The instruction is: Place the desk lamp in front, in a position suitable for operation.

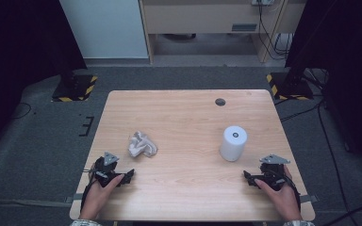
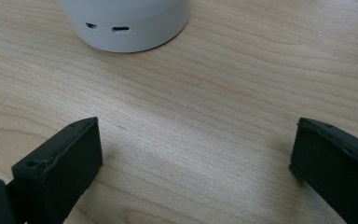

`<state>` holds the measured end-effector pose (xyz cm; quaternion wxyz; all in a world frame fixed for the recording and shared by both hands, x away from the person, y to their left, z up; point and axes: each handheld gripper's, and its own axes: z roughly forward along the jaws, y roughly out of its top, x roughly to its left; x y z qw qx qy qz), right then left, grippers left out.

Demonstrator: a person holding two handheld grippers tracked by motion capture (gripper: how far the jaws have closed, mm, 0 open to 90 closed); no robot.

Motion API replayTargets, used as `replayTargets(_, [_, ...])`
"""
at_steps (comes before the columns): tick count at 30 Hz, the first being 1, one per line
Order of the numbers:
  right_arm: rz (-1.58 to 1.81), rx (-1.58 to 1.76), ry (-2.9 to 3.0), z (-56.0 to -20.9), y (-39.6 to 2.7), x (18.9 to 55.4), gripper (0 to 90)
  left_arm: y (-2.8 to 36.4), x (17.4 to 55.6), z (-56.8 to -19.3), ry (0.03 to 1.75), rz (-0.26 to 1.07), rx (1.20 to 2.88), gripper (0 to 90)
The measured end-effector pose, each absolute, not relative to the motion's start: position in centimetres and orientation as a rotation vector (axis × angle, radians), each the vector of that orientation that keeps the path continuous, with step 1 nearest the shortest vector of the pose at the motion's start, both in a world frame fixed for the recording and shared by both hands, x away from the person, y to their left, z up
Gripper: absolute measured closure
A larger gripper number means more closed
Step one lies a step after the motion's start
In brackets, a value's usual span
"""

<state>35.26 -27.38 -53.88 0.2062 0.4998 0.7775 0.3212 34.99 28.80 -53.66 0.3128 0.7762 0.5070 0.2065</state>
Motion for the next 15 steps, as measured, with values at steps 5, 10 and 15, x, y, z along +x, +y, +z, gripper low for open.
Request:
replayTargets(5, [0.895, 1.397, 2.161, -53.89, -27.32, 35.23, 2.2, 28.67, 34.86, -53.65, 1.351, 0.551, 2.04, 0.0])
replayTargets(10, [0.895, 1.4, 2.162, -53.89, -27.24, 35.15, 1.9, 28.58, 34.73, -53.66, 1.356, 0.552, 2.037, 0.0])
replayTargets(15, [0.944, 1.424, 2.191, -53.61, -27.02, 35.02, 3.4, 28.53, 34.64, -53.65, 1.359, 0.553, 2.037, 0.0])
